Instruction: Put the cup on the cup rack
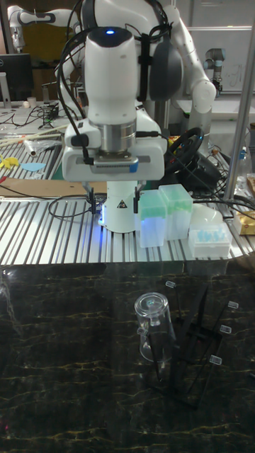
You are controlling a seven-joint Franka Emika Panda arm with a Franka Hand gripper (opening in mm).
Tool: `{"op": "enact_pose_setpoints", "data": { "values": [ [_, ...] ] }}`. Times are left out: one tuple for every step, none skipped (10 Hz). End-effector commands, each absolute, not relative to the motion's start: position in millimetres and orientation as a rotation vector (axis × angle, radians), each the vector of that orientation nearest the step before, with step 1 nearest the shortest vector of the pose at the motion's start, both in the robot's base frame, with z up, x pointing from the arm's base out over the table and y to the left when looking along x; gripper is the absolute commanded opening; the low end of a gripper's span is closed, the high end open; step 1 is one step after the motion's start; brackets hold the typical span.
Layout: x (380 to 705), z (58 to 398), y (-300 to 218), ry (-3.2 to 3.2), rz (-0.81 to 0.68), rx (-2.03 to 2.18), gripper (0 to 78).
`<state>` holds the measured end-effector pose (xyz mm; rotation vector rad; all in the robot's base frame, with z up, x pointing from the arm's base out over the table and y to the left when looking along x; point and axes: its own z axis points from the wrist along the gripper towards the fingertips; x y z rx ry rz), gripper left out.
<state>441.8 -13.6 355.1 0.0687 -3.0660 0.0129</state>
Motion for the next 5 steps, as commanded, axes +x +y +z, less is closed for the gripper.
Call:
{"op": "enact_pose_setpoints", "data": {
  "values": [
    [442.3, 356.2, -13.2, -3.054, 0.012, 0.084, 77.5],
    [442.3, 356.2, -13.2, -3.054, 0.012, 0.084, 77.5],
    [442.1, 356.3, -13.0, -3.055, 0.019, 0.090, 77.5],
    [441.9, 356.5, -12.8, -3.056, 0.027, 0.090, 77.5],
    [441.7, 356.7, -12.5, -3.060, 0.042, 0.088, 77.5]
  ]
}}
